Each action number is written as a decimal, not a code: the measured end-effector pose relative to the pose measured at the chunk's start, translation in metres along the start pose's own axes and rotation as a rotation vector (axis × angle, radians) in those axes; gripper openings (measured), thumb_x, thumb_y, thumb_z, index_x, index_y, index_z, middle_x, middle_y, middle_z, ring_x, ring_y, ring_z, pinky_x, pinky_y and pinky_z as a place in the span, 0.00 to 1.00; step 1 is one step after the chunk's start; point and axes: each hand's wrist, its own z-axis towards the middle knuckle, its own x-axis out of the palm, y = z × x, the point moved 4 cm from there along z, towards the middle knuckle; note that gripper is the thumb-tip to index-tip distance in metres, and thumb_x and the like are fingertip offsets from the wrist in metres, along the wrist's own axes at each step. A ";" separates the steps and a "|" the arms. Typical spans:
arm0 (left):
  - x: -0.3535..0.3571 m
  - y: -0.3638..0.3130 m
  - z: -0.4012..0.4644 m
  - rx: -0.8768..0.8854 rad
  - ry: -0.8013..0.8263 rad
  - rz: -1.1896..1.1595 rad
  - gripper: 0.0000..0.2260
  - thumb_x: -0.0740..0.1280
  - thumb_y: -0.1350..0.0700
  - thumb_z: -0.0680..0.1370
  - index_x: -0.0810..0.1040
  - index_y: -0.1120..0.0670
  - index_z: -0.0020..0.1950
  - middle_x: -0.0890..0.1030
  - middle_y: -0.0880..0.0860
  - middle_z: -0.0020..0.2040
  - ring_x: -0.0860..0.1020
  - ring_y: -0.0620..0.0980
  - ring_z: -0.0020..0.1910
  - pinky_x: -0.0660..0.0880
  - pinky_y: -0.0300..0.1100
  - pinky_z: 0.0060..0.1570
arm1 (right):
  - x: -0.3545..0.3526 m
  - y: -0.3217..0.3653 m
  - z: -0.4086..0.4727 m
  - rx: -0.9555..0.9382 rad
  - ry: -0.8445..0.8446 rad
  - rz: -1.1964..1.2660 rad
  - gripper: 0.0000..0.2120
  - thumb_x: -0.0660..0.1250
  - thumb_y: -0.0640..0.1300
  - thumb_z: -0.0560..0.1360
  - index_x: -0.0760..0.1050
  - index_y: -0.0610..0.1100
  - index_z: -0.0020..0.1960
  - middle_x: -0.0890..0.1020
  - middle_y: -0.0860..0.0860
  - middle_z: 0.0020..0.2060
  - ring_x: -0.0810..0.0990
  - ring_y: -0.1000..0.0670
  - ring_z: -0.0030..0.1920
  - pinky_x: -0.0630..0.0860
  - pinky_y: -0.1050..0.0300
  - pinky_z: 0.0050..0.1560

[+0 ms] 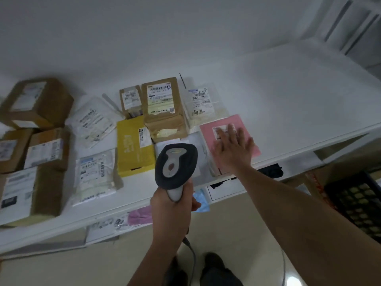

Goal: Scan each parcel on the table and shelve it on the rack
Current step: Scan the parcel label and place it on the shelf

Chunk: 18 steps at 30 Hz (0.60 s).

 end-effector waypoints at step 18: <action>-0.130 0.002 -0.030 0.030 -0.227 -0.037 0.18 0.67 0.53 0.79 0.79 0.65 0.34 0.81 0.54 0.26 0.81 0.47 0.26 0.76 0.38 0.31 | -0.056 0.181 -0.082 -0.568 -0.450 0.163 0.20 0.56 0.46 0.77 0.66 0.47 0.68 0.72 0.44 0.62 0.69 0.41 0.60 0.66 0.41 0.63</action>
